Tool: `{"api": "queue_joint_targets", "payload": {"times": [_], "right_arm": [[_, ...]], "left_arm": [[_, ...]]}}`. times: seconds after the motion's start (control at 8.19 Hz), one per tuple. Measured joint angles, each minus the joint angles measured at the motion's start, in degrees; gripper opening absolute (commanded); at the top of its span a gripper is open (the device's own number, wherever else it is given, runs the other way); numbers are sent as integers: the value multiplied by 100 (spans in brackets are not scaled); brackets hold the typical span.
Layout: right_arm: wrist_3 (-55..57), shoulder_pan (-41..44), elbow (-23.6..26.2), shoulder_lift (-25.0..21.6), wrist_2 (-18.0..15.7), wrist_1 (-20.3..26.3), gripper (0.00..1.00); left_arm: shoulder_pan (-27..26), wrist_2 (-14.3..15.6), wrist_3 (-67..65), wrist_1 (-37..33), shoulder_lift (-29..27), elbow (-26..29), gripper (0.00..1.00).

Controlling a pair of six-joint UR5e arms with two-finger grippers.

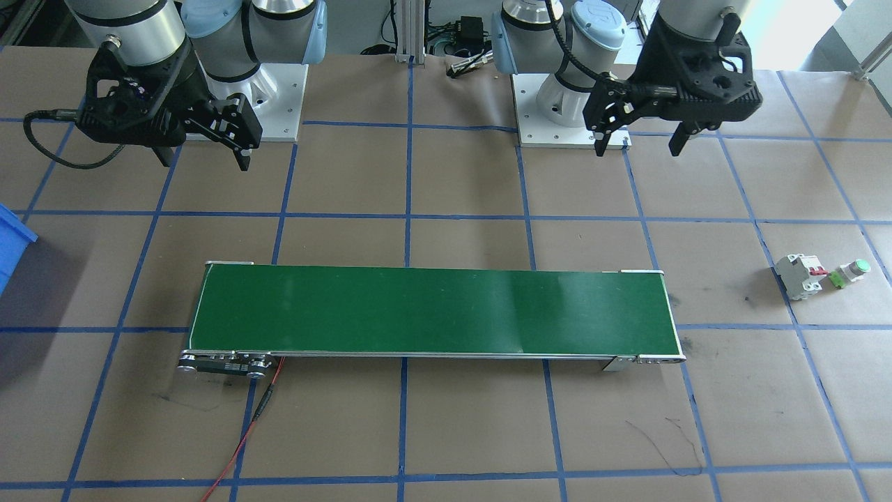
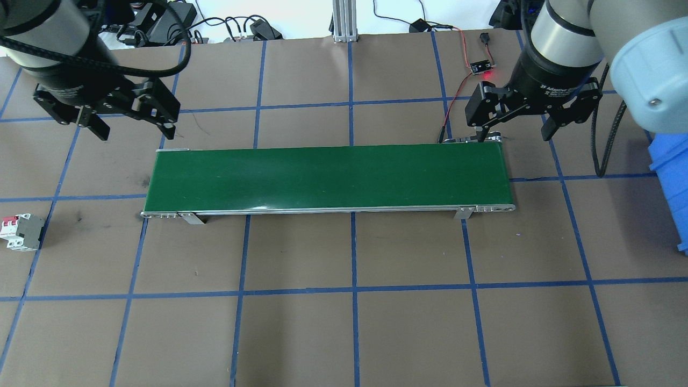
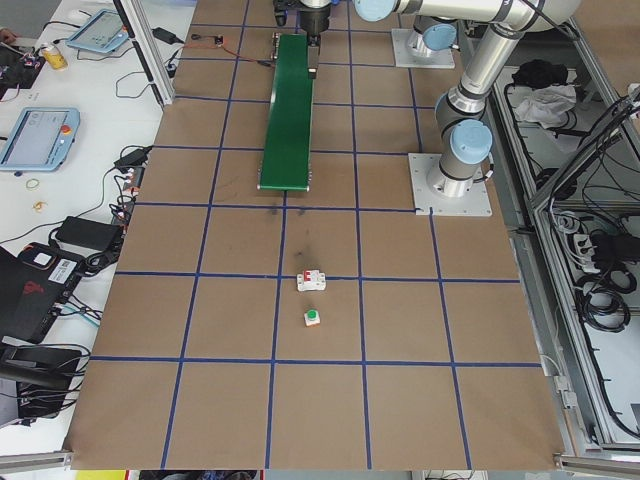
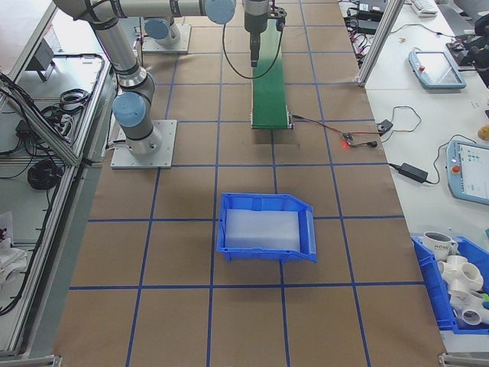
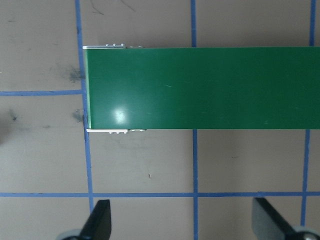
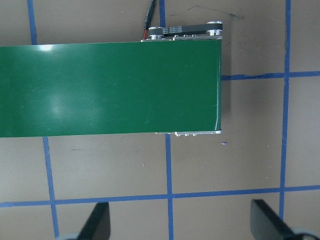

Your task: Move button from left to right

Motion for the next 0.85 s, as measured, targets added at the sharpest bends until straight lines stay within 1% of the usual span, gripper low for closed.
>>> {"api": "queue_joint_targets", "payload": {"times": [0.12, 0.37, 0.61, 0.85], "right_arm": [[0, 0, 0, 0, 0, 0, 100], [0, 0, 3, 0, 0, 0, 100], [3, 0, 8, 0, 0, 0, 100], [7, 0, 8, 0, 0, 0, 100]], "left_arm": [[481, 7, 326, 8, 5, 0, 100], [1905, -28, 1255, 62, -66, -25, 100], [3243, -297, 1933, 537, -296, -30, 100], [4176, -321, 2382, 1055, -736, 8, 100]]}}
